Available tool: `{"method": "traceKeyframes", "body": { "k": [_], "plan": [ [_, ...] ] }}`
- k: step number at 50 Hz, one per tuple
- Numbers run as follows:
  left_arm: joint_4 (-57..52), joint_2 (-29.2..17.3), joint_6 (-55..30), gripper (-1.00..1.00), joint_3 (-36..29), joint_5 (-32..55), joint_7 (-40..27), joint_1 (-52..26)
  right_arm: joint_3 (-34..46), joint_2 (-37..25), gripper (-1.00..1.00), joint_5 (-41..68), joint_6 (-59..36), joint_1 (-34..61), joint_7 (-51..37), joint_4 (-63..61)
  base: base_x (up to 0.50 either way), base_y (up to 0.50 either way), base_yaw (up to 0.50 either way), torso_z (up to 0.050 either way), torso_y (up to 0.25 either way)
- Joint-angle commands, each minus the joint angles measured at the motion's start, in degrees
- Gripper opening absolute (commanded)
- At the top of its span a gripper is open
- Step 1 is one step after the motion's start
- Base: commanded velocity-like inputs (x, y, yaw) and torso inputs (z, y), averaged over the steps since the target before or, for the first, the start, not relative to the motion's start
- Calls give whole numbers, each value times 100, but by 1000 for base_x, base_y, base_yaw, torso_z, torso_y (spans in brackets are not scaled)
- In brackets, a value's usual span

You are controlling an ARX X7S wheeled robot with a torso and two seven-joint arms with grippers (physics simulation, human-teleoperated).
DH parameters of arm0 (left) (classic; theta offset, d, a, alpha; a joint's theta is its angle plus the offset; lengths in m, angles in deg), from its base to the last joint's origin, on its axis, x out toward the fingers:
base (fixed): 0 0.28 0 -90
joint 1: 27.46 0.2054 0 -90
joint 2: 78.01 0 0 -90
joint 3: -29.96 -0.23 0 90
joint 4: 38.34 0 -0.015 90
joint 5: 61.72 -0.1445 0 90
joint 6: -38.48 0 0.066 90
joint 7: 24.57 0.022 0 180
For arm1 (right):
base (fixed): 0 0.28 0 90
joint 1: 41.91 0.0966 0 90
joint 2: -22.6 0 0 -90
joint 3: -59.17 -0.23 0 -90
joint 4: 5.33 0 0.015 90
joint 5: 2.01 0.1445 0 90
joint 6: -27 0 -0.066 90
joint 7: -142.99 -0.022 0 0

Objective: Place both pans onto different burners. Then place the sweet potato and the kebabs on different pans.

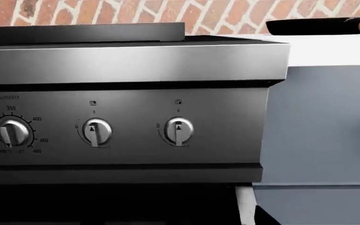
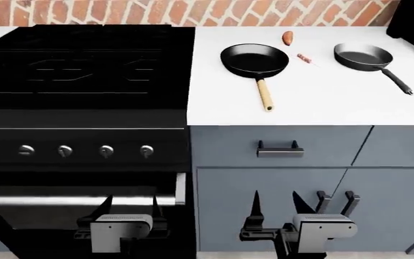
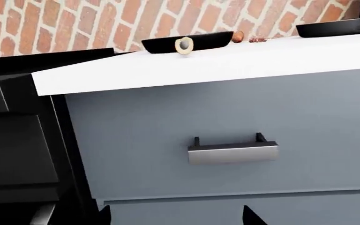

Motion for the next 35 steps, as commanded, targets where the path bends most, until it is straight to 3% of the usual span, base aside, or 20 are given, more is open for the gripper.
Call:
{"method": "traceKeyframes", "body": {
  "k": [1,35],
  "plan": [
    [-7,-76,3,100,-91,70,-91,-2,87,-73,100,68,14,1,-104,-1,20,-500,0,0,0],
    [-11,-240,6,100,-291,255,-252,-16,325,-254,100,154,-63,73,-407,58,6,-500,0,0,0]
  ]
}}
